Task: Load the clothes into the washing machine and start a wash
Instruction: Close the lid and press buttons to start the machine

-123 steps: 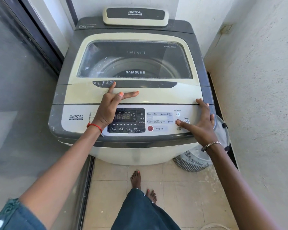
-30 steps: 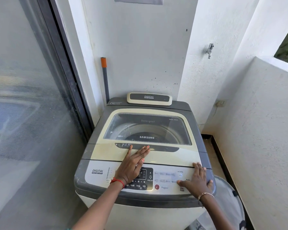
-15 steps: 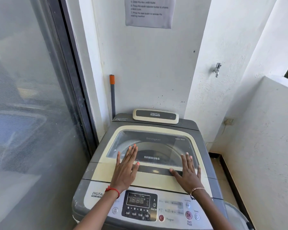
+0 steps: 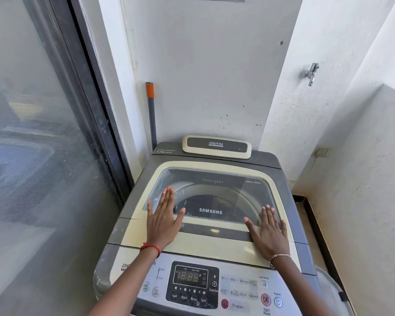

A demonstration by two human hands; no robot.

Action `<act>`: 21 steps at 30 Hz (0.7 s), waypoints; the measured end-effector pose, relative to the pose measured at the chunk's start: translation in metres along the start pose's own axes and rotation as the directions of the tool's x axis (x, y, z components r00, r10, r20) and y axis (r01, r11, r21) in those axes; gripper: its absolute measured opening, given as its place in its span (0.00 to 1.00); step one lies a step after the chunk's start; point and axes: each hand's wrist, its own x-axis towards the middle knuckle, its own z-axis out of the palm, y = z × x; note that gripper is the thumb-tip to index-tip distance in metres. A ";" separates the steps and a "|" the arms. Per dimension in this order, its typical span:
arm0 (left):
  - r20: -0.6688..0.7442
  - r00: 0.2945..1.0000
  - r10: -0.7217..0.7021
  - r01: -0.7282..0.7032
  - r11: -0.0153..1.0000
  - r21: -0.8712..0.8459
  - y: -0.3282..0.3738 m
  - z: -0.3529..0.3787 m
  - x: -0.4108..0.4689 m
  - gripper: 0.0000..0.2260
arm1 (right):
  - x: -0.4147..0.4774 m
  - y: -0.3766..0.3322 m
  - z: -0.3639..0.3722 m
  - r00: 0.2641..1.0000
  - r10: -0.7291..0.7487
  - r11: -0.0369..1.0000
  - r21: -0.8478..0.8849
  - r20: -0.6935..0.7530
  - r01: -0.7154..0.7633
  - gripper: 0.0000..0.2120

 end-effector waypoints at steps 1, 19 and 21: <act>0.001 1.000 -0.004 0.004 1.000 -0.004 0.000 0.000 0.000 0.35 | 0.000 0.000 0.002 1.000 0.005 1.000 -0.014 -0.016 -0.006 0.41; -0.021 1.000 -0.014 0.013 0.999 -0.041 0.005 -0.005 -0.003 0.37 | 0.002 0.001 0.015 0.984 0.031 0.999 -0.013 -0.175 -0.034 0.47; -0.018 1.000 -0.024 0.023 0.999 -0.038 0.005 -0.005 -0.004 0.38 | 0.002 0.001 0.016 0.983 0.030 0.999 -0.010 -0.184 -0.033 0.46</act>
